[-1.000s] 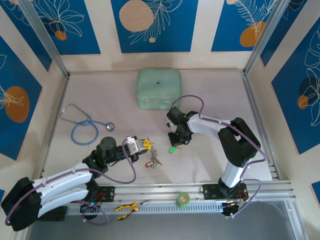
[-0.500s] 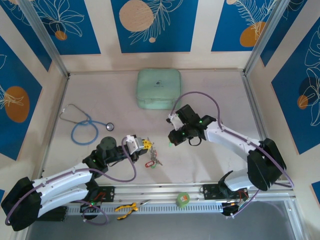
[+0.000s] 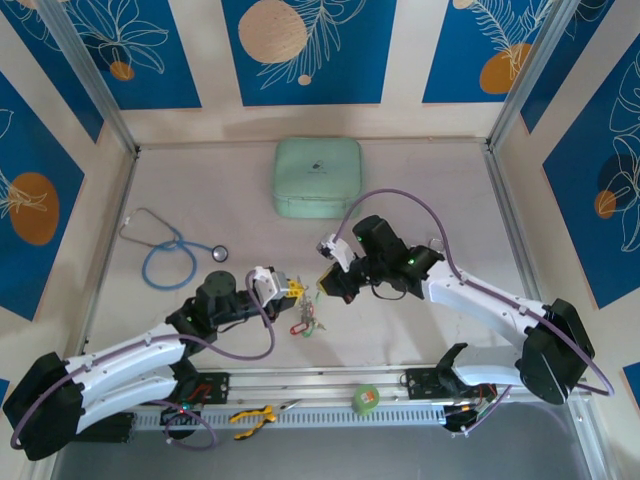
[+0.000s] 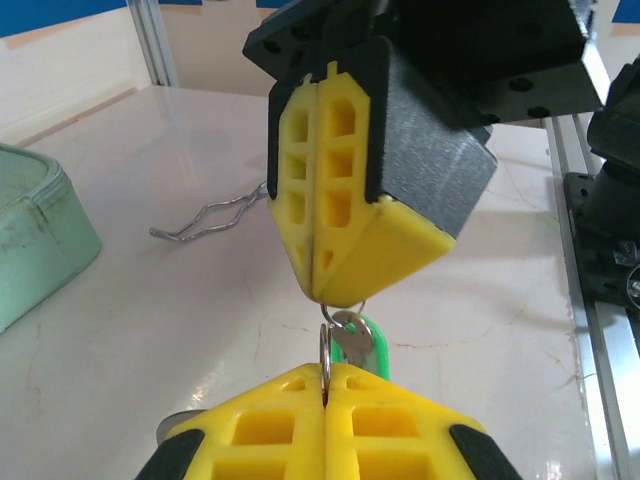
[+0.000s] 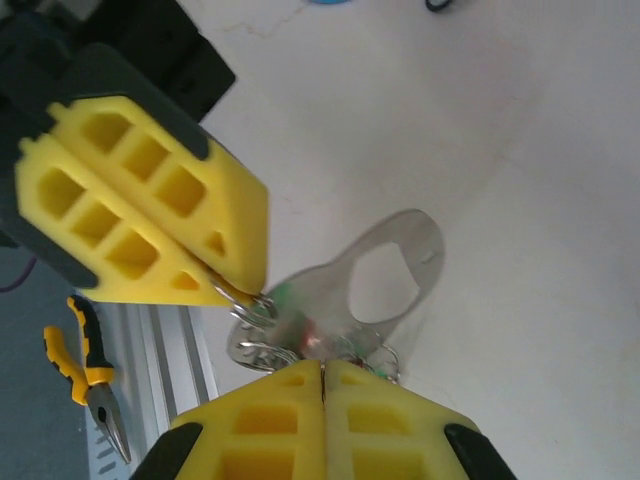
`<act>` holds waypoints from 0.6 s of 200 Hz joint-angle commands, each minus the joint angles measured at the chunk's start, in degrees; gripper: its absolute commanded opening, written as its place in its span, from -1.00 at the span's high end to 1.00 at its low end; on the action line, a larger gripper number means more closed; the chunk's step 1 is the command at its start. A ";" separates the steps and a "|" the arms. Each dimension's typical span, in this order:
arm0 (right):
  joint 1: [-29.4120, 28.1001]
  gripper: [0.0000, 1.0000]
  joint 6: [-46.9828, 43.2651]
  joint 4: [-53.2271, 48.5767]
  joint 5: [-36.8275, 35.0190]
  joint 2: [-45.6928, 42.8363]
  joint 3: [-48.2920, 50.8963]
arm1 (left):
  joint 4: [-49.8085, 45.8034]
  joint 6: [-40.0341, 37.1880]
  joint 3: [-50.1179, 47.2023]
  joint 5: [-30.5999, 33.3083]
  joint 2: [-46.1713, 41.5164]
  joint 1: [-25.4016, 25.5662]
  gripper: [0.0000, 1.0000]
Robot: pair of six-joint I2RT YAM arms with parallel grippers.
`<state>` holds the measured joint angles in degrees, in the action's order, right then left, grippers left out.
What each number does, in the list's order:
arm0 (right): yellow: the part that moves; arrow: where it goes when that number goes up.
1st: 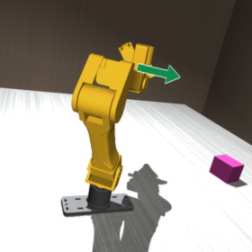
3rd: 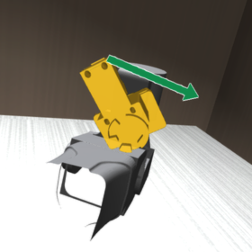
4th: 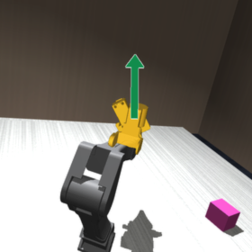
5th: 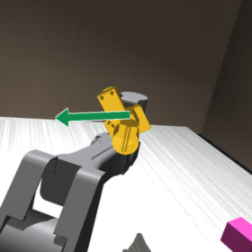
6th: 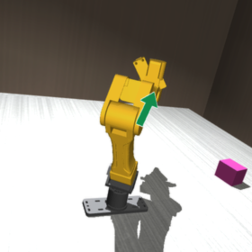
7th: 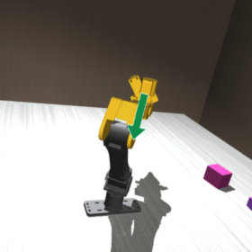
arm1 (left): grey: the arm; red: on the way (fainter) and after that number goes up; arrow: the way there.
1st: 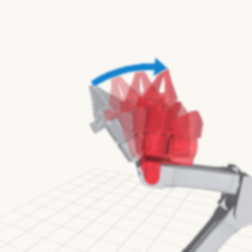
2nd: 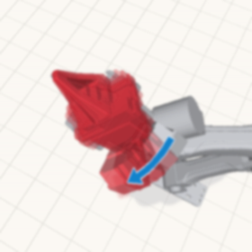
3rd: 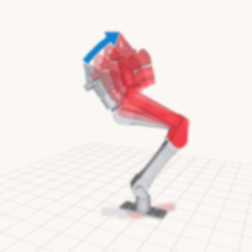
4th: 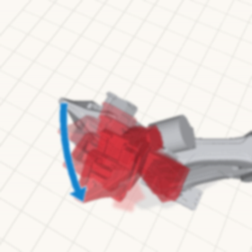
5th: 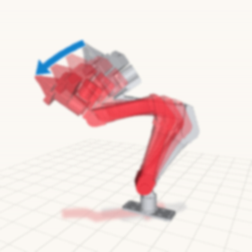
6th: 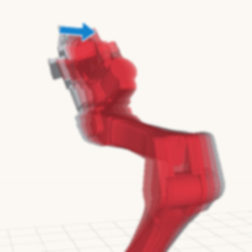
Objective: Put the keys on the keyring
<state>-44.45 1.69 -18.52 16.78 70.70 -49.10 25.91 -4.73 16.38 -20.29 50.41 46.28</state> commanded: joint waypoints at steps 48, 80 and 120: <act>-0.47 1.00 -6.04 0.61 -0.04 -1.50 0.63 | -6.70 8.25 4.58 1.50 0.01 0.33 1.00; -0.38 1.00 -12.14 0.10 0.41 -2.21 1.11 | -8.94 13.16 5.51 0.92 0.81 0.39 1.00; 0.71 1.00 -17.12 -0.16 4.25 -1.25 0.10 | -10.07 16.67 6.11 -0.23 0.70 0.38 1.00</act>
<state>-44.58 -10.70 -17.61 17.21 69.58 -48.93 16.93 8.43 20.43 -19.27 51.18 46.28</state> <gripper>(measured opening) 0.048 0.059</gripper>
